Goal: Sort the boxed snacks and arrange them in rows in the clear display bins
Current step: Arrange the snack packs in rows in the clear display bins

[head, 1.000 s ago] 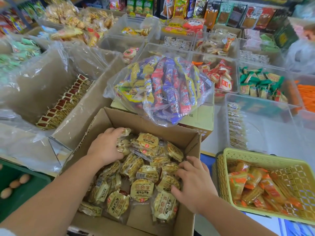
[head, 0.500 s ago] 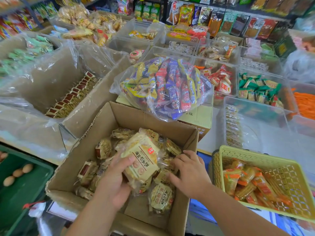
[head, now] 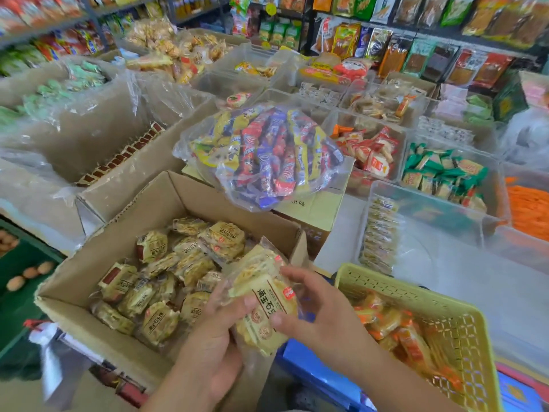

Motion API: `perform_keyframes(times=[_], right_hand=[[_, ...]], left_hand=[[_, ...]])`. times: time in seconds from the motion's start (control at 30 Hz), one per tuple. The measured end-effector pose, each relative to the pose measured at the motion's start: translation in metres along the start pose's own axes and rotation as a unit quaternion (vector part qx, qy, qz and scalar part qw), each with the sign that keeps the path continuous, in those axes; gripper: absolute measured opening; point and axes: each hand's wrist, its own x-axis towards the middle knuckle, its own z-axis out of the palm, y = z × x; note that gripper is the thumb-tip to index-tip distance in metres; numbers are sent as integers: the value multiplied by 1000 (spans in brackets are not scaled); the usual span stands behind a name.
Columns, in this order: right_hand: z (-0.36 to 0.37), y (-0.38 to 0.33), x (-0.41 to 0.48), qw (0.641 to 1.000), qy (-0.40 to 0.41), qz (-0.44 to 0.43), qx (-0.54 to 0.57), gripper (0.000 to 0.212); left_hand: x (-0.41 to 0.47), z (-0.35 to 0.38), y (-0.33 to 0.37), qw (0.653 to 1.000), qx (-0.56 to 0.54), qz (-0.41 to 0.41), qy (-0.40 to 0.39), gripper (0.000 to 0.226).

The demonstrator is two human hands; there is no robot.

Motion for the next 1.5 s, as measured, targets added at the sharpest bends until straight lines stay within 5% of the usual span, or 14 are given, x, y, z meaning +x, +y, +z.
perform_keyframes(times=[0.17,0.4,0.57,0.73,0.83,1.03,1.17,1.33,1.5], right_hand=[[-63,23,-21,1000,-6,-18,2,59],[-151,49,-45,996,-10,4,85,53],[-190,73,-53,985,32,15,170,75],[-213,96,-63,991,36,15,127,53],[-230,106,-68,986,104,37,124,45],[-275,131,-69,938,190,96,275,27],[-301,145,-67,894,146,108,410,53],[-320,161,-50,951,218,134,174,58],[-338,180,-21,940,267,125,-170,22]], left_hand=[[8,51,-46,1000,9,14,5,110],[23,113,-100,998,40,21,-38,71],[43,134,-122,998,38,-5,49,79],[63,154,-133,993,86,-11,83,59],[76,162,-135,990,95,0,108,62],[105,168,-140,990,108,4,95,62],[117,170,-144,990,114,-13,88,65],[132,167,-148,990,116,-33,74,59],[140,165,-150,988,123,-42,81,71]])
